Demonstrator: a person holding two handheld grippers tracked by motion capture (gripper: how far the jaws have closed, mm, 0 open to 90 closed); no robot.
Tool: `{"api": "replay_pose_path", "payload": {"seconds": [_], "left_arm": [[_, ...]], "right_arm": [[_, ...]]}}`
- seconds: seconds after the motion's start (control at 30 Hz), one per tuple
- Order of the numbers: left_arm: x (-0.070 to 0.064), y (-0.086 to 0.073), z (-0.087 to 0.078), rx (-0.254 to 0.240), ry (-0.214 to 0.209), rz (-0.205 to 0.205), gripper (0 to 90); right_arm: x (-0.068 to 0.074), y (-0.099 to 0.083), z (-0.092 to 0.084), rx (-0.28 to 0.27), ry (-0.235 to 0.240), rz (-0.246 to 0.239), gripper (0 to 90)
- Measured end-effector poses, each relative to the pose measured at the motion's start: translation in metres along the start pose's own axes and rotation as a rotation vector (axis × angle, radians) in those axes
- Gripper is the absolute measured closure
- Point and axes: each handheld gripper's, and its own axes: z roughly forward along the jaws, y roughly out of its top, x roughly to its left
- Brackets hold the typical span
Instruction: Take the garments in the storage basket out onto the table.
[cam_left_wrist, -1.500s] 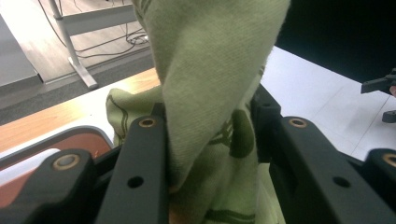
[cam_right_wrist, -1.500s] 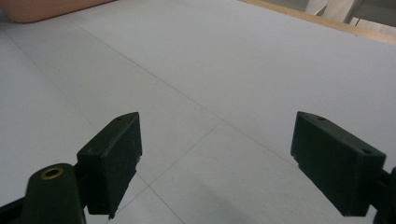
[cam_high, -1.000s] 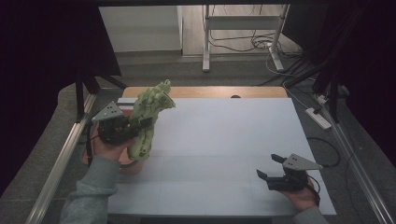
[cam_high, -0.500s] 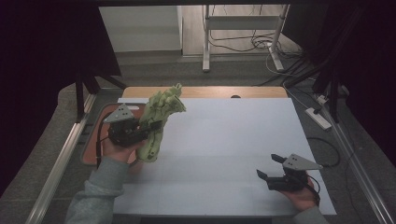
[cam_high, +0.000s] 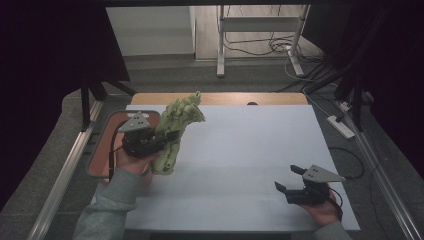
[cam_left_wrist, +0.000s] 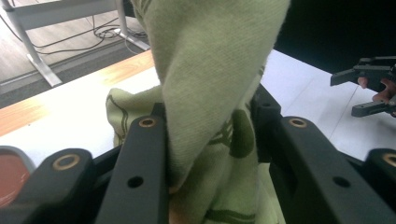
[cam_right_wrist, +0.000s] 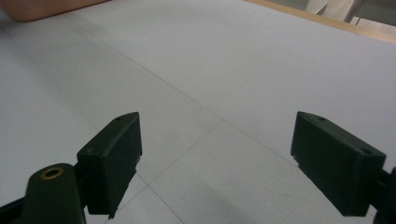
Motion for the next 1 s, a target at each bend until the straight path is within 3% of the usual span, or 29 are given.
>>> {"api": "replay_pose_path", "payload": {"seconds": [1.0], "left_arm": [[-0.014,0.004,0.023,0.020,-0.043,0.018,66.7]], "right_arm": [[0.000,0.000,0.000,-0.002,-0.003,-0.001,17.0]]}}
